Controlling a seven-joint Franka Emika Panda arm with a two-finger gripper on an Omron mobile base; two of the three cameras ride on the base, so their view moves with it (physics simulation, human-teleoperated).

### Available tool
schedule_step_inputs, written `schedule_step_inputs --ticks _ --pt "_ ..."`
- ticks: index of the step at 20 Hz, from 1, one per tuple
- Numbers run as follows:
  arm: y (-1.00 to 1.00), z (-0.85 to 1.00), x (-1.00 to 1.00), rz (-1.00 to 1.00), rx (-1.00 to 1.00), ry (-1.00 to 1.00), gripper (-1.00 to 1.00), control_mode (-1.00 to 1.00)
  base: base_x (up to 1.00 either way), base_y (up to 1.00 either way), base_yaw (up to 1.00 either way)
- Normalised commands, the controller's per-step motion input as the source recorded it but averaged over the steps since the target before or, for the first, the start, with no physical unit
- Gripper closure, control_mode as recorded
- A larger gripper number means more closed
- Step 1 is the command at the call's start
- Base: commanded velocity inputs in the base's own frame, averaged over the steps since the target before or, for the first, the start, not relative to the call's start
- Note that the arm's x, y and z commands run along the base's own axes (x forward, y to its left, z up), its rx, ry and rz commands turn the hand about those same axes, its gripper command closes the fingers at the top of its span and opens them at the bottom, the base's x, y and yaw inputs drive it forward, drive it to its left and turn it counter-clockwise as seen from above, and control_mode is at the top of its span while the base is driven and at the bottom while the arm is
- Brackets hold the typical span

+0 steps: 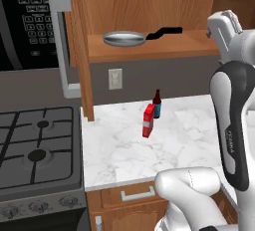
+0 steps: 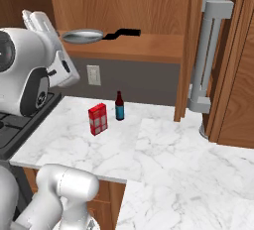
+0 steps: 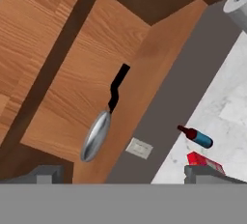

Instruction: Pick the pan from the cabinet and place it on the stove. Then turn on the stove burner for the pan.

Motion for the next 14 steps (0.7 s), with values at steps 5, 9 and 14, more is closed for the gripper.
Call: schedule_step_inputs --ticks 5,9,14 --pt "-0.14 0.0 0.24 0.0 0.21 0.0 -1.0 -1.0 0.0 0.0 0.0" --pt "-0.21 0.0 0.13 0.0 0.17 0.0 -1.0 -1.0 0.0 0.0 0.0" --pt "-0.15 -0.02 0.15 0.0 0.1 0.0 -1.0 -1.0 0.0 0.0 0.0"
